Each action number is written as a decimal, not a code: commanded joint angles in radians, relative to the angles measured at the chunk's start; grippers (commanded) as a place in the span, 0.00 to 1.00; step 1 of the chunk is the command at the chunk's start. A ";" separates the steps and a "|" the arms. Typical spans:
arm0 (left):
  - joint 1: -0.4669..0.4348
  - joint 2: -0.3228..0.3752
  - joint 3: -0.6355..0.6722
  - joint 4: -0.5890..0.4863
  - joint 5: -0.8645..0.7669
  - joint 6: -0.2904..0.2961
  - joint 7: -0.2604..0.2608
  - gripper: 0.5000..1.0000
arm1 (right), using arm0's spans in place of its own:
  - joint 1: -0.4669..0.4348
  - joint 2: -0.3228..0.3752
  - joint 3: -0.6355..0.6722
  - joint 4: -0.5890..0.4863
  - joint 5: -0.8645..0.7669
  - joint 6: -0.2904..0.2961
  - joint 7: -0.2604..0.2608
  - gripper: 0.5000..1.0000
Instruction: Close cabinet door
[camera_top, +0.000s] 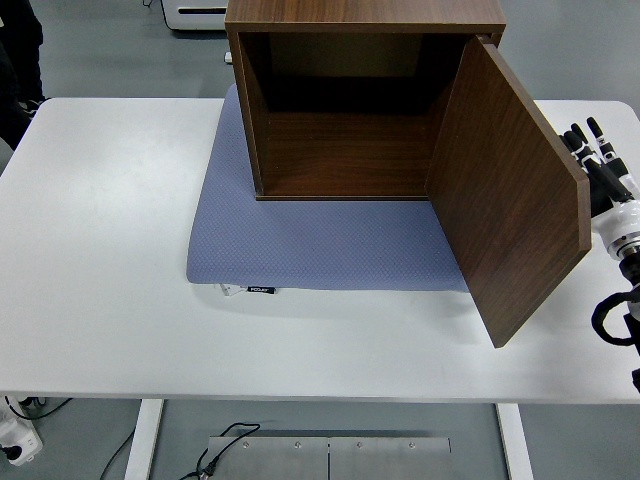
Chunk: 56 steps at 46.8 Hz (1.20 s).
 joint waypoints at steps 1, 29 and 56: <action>-0.001 0.000 0.001 0.000 0.000 0.000 0.000 1.00 | 0.001 0.000 0.000 0.000 0.000 0.000 -0.002 1.00; 0.011 0.000 -0.001 0.001 0.000 0.002 0.000 1.00 | 0.001 -0.002 0.000 0.000 0.000 0.000 0.000 1.00; 0.011 0.000 -0.001 0.001 -0.001 0.000 -0.002 1.00 | -0.001 -0.017 0.000 0.003 0.000 0.002 -0.003 1.00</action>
